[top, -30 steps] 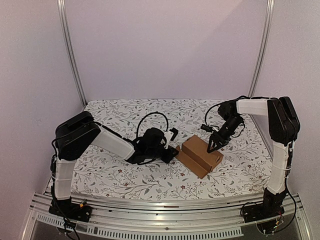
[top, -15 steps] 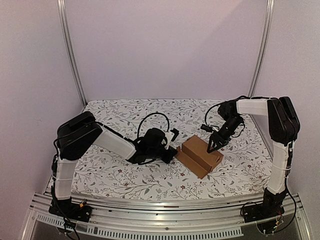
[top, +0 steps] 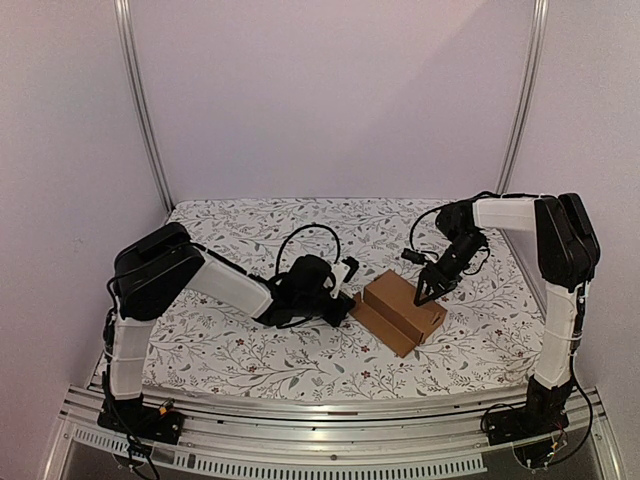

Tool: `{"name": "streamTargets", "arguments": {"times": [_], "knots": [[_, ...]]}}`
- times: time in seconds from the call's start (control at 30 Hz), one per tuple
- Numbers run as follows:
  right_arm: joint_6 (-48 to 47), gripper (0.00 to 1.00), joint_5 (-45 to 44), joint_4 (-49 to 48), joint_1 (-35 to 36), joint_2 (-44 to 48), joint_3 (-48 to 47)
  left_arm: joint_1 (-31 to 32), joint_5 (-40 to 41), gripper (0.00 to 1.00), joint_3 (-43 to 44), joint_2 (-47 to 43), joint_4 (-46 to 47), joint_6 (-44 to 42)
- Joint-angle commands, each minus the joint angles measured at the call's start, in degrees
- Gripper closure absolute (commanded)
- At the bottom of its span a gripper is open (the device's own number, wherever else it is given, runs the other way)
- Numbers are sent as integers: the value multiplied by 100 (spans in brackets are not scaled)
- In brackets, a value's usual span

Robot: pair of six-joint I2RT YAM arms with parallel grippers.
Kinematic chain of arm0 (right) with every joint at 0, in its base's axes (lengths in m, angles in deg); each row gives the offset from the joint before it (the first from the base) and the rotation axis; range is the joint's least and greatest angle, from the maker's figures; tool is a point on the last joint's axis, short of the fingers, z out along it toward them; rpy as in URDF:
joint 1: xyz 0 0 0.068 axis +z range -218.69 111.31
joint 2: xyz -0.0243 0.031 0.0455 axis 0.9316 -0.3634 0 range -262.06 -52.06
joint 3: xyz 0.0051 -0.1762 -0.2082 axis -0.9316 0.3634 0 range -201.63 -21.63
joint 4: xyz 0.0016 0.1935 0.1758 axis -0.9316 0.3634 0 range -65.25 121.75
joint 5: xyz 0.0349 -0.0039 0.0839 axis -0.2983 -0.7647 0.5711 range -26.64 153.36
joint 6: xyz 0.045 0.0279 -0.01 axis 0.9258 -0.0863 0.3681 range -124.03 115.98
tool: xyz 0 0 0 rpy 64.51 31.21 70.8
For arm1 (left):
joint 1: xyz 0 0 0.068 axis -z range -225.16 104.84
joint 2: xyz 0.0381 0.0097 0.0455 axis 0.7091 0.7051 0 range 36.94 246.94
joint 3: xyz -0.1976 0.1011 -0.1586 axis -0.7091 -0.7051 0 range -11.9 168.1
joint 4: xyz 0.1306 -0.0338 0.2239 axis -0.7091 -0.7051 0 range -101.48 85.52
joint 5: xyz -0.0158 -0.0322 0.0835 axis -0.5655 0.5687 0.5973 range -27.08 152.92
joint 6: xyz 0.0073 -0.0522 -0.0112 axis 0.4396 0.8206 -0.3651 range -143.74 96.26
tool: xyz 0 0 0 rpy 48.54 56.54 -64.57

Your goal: Fold the paper box

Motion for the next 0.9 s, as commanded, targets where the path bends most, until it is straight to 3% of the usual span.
{"name": "streamTargets", "arguments": {"times": [0.0, 0.37, 0.87], "knots": [[-15, 52, -265, -34, 26, -242, 114, -30, 28, 100, 129, -140, -181, -160], [-24, 52, -257, -27, 37, -254, 110, 101, 199, 100, 401, -331, -552, -382], [-59, 52, -373, -10, 169, -181, 96, 130, 224, 100, 1245, -273, -1819, -422]]}}
